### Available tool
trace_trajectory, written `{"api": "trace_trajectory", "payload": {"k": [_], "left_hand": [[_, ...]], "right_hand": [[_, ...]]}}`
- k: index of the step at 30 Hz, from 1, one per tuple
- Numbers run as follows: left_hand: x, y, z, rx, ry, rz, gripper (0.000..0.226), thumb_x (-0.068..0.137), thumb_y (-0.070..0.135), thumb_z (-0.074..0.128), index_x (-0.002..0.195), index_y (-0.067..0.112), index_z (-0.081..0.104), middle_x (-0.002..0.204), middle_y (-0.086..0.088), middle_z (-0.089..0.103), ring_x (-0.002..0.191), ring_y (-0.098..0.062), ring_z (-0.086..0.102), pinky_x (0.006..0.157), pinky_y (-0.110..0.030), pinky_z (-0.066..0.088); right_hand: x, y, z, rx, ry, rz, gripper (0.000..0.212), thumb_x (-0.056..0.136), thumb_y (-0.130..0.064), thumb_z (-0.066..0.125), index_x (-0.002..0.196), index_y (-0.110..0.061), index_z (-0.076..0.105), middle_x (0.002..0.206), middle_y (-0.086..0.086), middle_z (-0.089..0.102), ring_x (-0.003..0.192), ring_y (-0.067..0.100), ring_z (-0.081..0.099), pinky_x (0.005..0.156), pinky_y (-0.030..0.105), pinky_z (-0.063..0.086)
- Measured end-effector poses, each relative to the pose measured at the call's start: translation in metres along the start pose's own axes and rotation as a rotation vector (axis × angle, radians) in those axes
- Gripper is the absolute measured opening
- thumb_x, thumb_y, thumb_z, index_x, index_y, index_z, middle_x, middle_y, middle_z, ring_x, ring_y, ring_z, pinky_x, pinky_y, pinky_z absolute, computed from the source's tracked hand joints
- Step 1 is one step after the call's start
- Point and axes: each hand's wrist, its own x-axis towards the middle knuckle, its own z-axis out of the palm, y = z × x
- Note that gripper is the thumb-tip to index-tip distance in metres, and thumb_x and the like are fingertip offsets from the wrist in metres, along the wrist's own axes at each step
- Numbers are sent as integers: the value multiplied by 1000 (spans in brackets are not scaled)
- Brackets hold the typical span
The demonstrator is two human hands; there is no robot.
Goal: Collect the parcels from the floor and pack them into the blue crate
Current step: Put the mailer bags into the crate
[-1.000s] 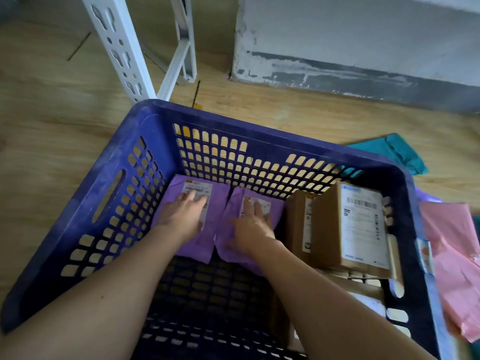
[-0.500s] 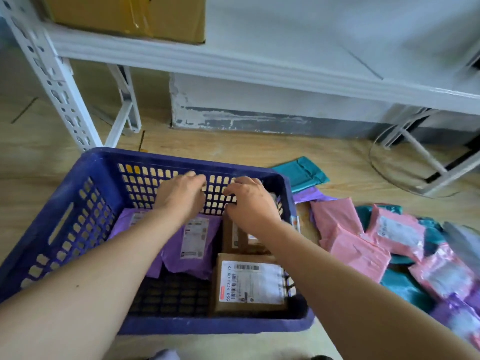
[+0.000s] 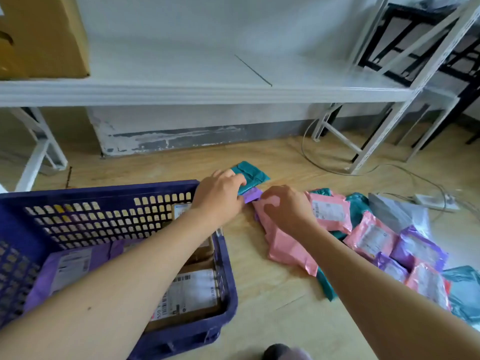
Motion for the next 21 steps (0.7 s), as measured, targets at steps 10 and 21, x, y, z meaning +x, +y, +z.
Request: {"api": "trace_trajectory", "payload": {"k": [10, 21], "left_hand": [[35, 68, 108, -55, -173, 96, 56, 86, 31, 57, 139, 24, 39, 137, 0, 41, 127, -20, 41, 101, -34, 36], [60, 71, 213, -20, -419, 76, 80, 82, 44, 64, 147, 24, 21, 146, -1, 28, 131, -24, 35, 105, -35, 34]], "right_hand": [[9, 148, 21, 185, 52, 323, 33, 82, -7, 58, 110, -19, 69, 118, 0, 67, 108, 19, 61, 85, 24, 43], [36, 249, 107, 324, 5, 666, 50, 83, -11, 56, 132, -15, 49, 128, 11, 57, 118, 29, 53, 96, 33, 42]]}}
